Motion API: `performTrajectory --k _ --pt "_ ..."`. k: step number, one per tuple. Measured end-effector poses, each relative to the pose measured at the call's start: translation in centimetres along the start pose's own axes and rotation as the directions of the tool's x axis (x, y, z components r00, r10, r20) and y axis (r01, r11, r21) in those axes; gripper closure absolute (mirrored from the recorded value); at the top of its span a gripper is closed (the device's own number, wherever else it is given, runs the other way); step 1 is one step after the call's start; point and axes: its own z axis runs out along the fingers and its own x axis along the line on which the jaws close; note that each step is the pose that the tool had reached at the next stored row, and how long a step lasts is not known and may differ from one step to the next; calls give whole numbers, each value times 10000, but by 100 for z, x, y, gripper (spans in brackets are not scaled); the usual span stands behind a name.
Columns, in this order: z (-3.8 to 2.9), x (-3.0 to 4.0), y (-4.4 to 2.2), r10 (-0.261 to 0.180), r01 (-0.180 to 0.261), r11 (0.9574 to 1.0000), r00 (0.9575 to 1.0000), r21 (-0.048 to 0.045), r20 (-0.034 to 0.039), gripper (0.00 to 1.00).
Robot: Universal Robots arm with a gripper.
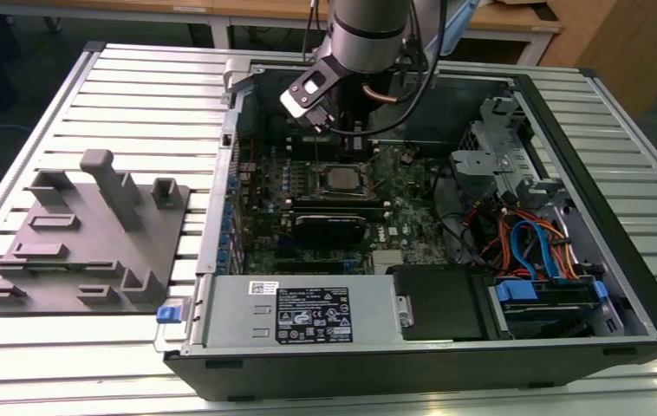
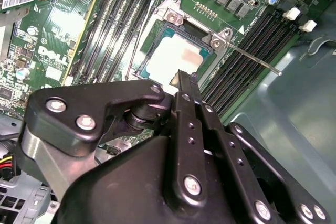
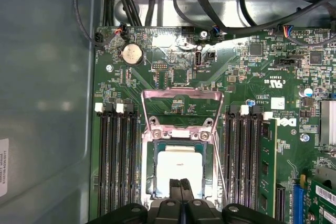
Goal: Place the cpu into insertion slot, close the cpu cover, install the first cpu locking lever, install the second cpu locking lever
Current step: 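Close the cpu cover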
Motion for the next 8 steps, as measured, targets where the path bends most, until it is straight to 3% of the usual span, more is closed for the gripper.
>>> performTrajectory --k 8 --pt "-70 5 0 1 -1 10000 10000 -2 -3 89"
